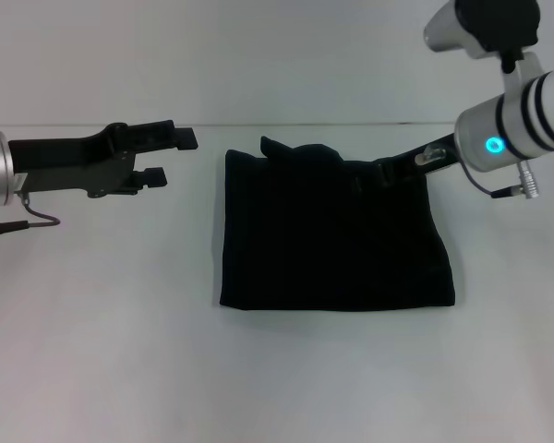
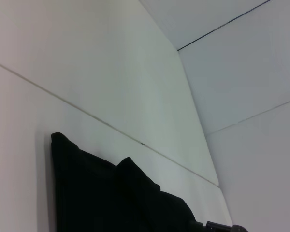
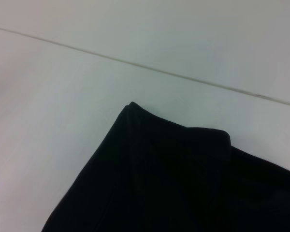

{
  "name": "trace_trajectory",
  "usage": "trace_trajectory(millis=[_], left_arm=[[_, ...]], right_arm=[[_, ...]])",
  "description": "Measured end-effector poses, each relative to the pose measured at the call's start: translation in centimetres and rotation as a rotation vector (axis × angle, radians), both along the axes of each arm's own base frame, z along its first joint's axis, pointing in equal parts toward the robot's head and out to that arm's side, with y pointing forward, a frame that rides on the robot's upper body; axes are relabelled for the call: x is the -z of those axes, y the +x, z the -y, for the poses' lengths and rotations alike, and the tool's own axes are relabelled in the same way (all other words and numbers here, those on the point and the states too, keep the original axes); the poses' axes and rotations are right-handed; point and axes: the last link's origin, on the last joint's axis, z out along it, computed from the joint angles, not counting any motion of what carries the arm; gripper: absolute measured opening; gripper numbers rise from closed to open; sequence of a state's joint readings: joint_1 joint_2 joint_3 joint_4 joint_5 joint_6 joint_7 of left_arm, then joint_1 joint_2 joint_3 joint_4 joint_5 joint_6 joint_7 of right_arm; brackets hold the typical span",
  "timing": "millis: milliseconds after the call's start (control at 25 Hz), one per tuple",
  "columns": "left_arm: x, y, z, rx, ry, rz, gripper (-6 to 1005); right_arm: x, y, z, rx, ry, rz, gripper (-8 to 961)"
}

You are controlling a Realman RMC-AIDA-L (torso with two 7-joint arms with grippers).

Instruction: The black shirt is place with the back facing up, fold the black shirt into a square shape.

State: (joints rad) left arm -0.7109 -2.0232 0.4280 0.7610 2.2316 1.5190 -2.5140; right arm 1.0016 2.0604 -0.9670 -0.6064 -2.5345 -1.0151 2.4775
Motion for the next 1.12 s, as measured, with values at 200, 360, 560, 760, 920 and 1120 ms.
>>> trace_trajectory(millis=[200,360,560,760,920,1120], left_arm=[[0.1,0.1,-0.2,-0.001,0.004,-0.001,934],[0.1,0.2,-0.2,0.001,0.004,0.0,934],[0.1,0.1,-0.3,-0.006,0.012,-0.002,934],[0.2,0.0,-0.2,-0.008,0.012,-0.002,934],[0.2,0.1,-0.3,-0.007,0.011,-0.001,934],[0.2,0.1,-0.3,-0.006,0.011,-0.001,934]], right_arm=[[1.6,0.2,0.0,-0.007,0.012,0.024,589],[2.4,0.1,0.2,-0.016,0.01,0.045,477],[2.3,-0.2,0.2,-0.02,0.007,0.037,394],[1.9,-0.3,0.2,-0.017,0.012,0.025,234],[2.1,-0.2,0.3,-0.013,0.006,0.026,161],[2.1,-0.1,0.3,0.006,0.006,0.014,69]])
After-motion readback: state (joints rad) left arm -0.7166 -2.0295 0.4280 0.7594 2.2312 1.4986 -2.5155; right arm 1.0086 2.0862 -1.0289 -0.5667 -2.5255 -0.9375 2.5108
